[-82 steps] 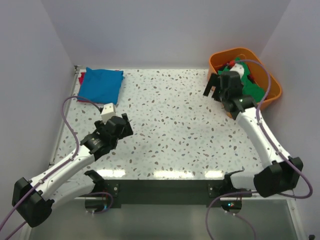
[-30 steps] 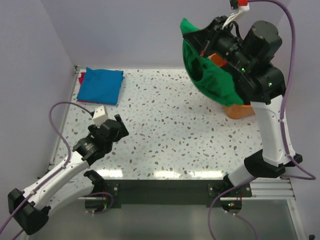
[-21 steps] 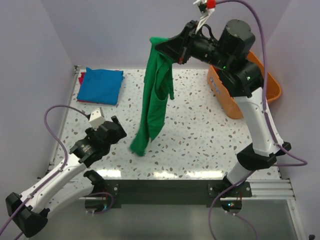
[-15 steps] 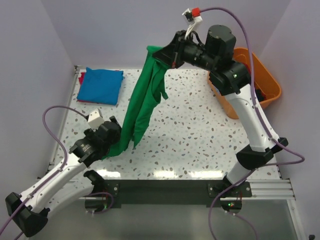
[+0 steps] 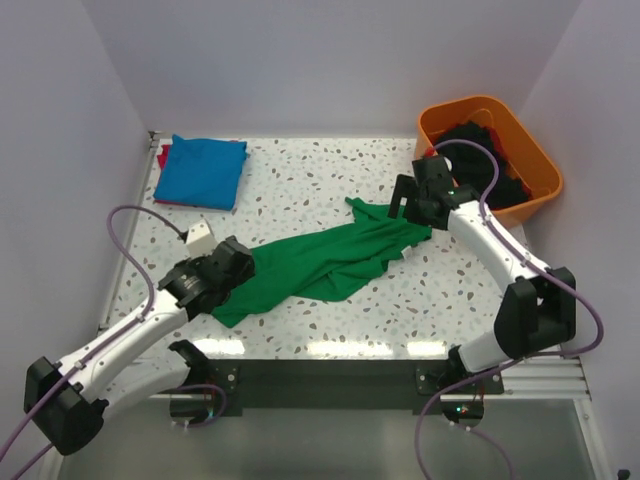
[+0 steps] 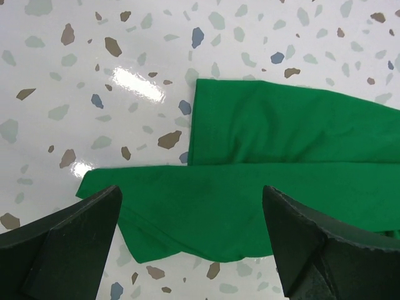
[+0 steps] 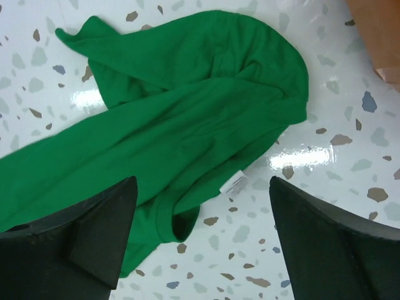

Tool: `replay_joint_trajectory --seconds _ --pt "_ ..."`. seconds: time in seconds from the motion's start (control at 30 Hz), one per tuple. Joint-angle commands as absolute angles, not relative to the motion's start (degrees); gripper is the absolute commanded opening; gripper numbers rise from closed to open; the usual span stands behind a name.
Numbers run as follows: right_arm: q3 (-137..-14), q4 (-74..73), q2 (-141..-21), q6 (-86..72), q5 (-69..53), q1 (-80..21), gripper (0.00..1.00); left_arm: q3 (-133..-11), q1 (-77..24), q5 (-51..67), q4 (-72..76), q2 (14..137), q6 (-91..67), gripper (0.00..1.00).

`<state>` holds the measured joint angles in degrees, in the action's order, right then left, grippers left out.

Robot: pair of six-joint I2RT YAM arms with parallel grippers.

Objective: Fold and stack the t-shirts
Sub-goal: Move the tshirt to the center of the board, then flatten the tshirt out

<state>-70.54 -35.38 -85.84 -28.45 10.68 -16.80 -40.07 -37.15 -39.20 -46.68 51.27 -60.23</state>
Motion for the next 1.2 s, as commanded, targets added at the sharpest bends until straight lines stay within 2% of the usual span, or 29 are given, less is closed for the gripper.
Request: replay_joint_trajectory --seconds 0.0,0.07,0.17,0.23,0.27,0.37,0.57,0.67,0.83,0.93,1.0,1.1,1.13,1.17 --pt "-70.85 -31.64 -81.22 -25.93 11.34 -18.63 0.91 -40.78 -36.91 -38.07 -45.98 53.69 -62.76 1.0" --pt "-68.83 -30.24 -79.64 -24.7 10.02 -19.07 0.95 -39.91 -37.0 -37.62 -44.3 54.93 -61.97 1.0" --pt "-66.8 -27.26 -79.27 -21.72 8.62 -20.82 0.95 -39.81 -35.69 -37.1 -40.44 58.0 -58.48 1.0" --pt "-67.93 -26.55 -80.67 -18.22 8.17 -22.23 0.96 -39.81 -31.13 -32.01 -34.74 60.64 -54.25 1.0" --pt "-68.9 -26.8 -82.77 -17.15 8.87 -24.06 0.96 -39.55 -26.59 -29.64 -32.63 61.51 -50.66 1.0" --pt "-74.07 -27.68 -90.05 -13.54 11.41 -27.84 0.99 -38.5 -21.81 -22.6 -20.87 66.34 -45.46 1.0" --pt "-86.12 -29.35 -103.17 -13.01 12.12 -28.92 0.99 -42.09 -17.68 -17.59 -14.86 76.71 -41.93 1.0" --pt "-91.04 -29.27 -109.06 -13.01 12.04 -28.92 0.99 -44.29 -16.09 -17.66 -15.47 83.39 -42.27 0.9" --pt "-97.38 -28.65 -116.96 -10.64 11.43 -28.92 0.99 -44.74 -15.21 -15.47 -12.66 90.25 -41.84 0.83" --pt "-99.4 -28.04 -119.78 -9.58 12.65 -28.92 0.98 -45.26 -15.21 -15.38 -12.39 93.33 -41.84 0.74" --pt "-100.8 -28.74 -122.6 -9.23 13.62 -29.0 0.97 -44.91 -15.21 -14.42 -12.13 94.65 -41.84 0.6" --pt "-101.07 -28.39 -125.06 -9.4 14.5 -28.92 0.93 -43.25 -15.21 -11.87 -9.85 95.53 -41.66 0.34" --pt "-100.81 -27.08 -125.5 -9.4 14.41 -29.0 0.9 -43.07 -15.21 -11.52 -9.5 95.8 -41.4 0.12" --pt "-99.94 -26.2 -126.2 -9.49 13.89 -28.92 0.88 -43.07 -15.21 -11.25 -9.75 96.5 -41.22 0.0"
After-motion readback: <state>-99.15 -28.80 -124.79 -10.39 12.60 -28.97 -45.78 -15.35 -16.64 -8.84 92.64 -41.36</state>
